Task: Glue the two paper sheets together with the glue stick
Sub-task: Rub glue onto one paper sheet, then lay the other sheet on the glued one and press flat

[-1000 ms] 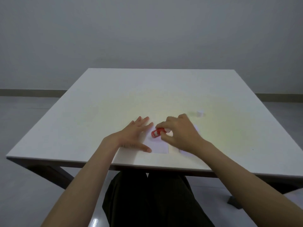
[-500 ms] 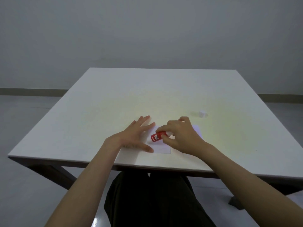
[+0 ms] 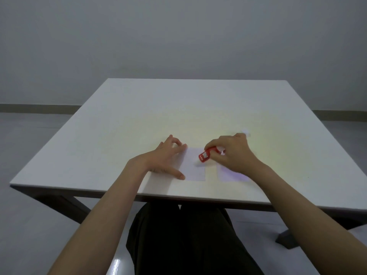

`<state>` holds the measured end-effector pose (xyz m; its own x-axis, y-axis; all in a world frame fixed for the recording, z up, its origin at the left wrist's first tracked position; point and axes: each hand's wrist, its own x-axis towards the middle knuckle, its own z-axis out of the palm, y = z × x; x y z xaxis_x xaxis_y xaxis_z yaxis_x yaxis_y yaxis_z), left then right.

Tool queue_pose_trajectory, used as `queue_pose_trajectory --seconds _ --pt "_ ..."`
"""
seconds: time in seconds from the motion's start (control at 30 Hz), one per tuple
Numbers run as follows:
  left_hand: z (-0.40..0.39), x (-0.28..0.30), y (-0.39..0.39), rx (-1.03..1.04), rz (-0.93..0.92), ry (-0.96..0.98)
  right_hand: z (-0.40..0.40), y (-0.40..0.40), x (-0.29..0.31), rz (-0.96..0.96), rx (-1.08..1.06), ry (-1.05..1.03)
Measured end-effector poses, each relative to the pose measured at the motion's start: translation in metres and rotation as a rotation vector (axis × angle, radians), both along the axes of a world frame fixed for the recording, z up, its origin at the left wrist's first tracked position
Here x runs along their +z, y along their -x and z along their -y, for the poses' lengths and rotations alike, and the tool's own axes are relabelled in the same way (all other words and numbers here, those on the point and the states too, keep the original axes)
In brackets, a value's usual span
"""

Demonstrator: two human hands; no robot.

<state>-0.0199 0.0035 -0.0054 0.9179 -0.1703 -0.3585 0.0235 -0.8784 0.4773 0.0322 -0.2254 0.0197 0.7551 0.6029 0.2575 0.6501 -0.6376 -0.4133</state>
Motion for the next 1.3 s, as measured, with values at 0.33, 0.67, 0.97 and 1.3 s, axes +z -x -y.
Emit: queue_pose_trajectory --seconds 0.33,0.67,0.97,1.3 --pt "-0.003 -0.005 0.004 0.063 0.038 0.066 0.023 0.002 0.010 -0.465 -0.246 -0.543" --pt "0.061 0.032 0.023 0.645 0.476 0.791 -0.030 0.068 -0.003 -0.933 -0.202 -1.105" --pt "0.035 0.055 0.004 0.839 0.574 0.679 -0.015 0.070 -0.018 -0.426 -0.224 -0.742" --pt "-0.001 0.046 -0.036 0.828 0.621 0.316 0.037 0.067 -0.032 -0.295 -0.315 -0.667"
